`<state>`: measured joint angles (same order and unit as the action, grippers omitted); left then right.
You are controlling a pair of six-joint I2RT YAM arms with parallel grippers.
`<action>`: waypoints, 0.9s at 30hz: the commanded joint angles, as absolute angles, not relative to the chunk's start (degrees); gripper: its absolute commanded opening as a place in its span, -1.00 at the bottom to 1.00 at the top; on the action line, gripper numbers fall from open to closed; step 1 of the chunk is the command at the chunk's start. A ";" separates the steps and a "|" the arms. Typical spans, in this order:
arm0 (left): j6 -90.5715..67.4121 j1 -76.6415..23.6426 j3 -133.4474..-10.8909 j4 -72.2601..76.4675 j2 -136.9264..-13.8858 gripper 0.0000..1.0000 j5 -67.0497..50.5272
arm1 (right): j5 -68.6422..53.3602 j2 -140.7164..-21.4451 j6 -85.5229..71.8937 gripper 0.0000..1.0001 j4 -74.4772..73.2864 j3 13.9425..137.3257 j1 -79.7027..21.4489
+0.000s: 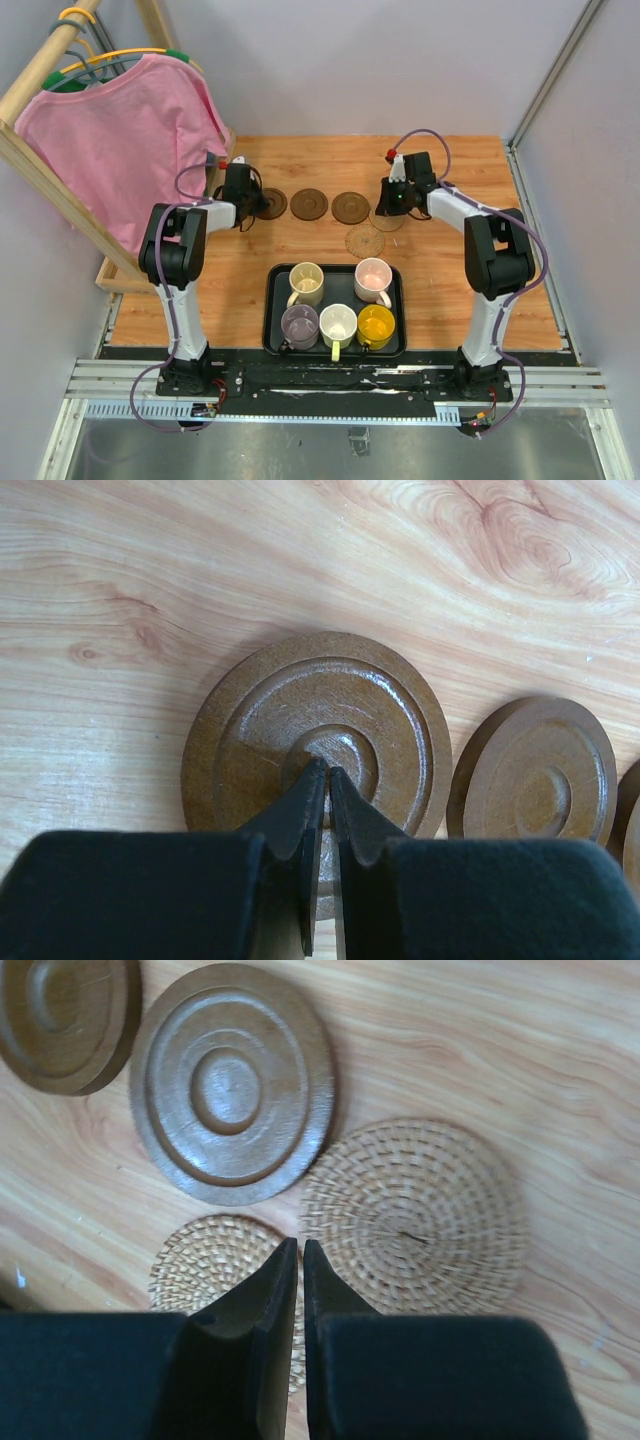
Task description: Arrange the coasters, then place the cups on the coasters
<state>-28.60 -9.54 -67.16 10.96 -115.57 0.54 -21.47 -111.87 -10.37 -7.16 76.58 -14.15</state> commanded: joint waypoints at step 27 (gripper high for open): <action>-28.82 -9.23 -60.21 8.74 -112.02 -0.78 -0.41 | -28.21 -113.14 -7.29 -0.91 -7.60 76.29 -21.53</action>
<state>-28.91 -9.50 -60.36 12.32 -110.87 0.08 -27.07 -112.20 -8.88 -6.31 76.42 -19.84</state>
